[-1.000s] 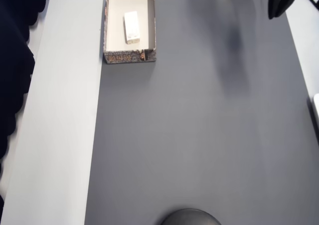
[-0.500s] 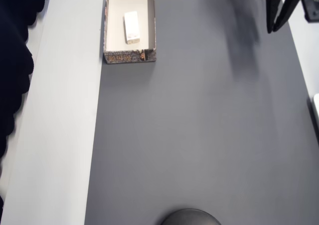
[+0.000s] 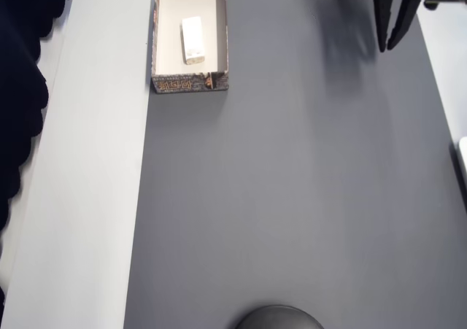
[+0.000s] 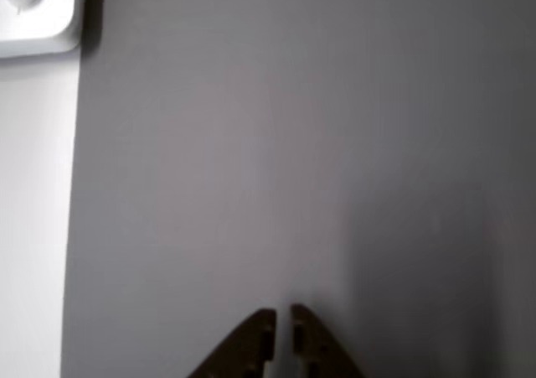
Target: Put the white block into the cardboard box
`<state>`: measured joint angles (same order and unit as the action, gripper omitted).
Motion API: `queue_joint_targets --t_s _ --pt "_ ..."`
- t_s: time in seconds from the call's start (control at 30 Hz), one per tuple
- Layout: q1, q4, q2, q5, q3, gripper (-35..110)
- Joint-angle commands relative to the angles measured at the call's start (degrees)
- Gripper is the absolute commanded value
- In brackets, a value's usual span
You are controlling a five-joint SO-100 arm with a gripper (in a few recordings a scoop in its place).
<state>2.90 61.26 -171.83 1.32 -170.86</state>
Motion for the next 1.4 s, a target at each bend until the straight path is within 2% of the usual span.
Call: queue_joint_targets --t_s 0.0,0.4,0.57,0.83,1.37 --pt "0.62 -1.14 -6.68 0.35 -2.55 -2" --pt "1.23 3.34 -15.82 -0.7 -6.24 -2" --pt "1.41 8.79 -18.54 -2.37 -6.33 -2" --pt "2.37 8.88 -18.37 -10.02 -6.33 -2" --pt "2.2 8.88 -18.54 -10.11 -6.33 -2"
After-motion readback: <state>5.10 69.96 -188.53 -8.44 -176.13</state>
